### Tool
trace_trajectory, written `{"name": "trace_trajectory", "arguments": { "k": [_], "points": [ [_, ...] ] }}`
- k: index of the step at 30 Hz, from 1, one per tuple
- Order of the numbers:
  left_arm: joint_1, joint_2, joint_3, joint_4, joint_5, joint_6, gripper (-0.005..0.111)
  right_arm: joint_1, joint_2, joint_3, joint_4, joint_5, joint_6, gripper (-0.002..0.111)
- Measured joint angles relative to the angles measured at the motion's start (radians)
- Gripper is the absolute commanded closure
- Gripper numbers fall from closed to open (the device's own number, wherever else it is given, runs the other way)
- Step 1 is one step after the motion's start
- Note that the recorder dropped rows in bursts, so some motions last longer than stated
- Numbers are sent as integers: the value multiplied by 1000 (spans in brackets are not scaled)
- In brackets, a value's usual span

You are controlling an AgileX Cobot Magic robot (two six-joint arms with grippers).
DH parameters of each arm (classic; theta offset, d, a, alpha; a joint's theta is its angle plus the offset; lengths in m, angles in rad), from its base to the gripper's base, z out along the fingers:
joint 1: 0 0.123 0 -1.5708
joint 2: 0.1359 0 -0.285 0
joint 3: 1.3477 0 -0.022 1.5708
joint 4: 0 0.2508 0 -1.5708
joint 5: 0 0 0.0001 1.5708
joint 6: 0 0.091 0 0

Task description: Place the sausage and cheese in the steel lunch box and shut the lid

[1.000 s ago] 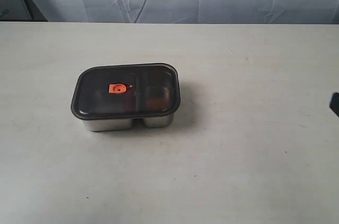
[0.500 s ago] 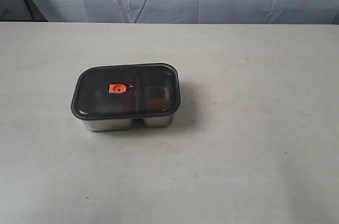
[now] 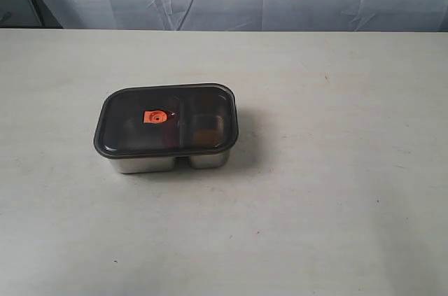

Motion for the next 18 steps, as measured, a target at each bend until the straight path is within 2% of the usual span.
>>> {"name": "trace_trajectory", "arguments": {
  "k": [3,9,18],
  "points": [
    [0,0,0,0,0,0,107,0,-86,0,-109,132,73,109],
    [0,0,0,0,0,0,107,0,-219,2,-453,315,437,109],
    [0,0,0,2,0,0,107,0,-222,4,-562,493,515,109]
  ]
}}
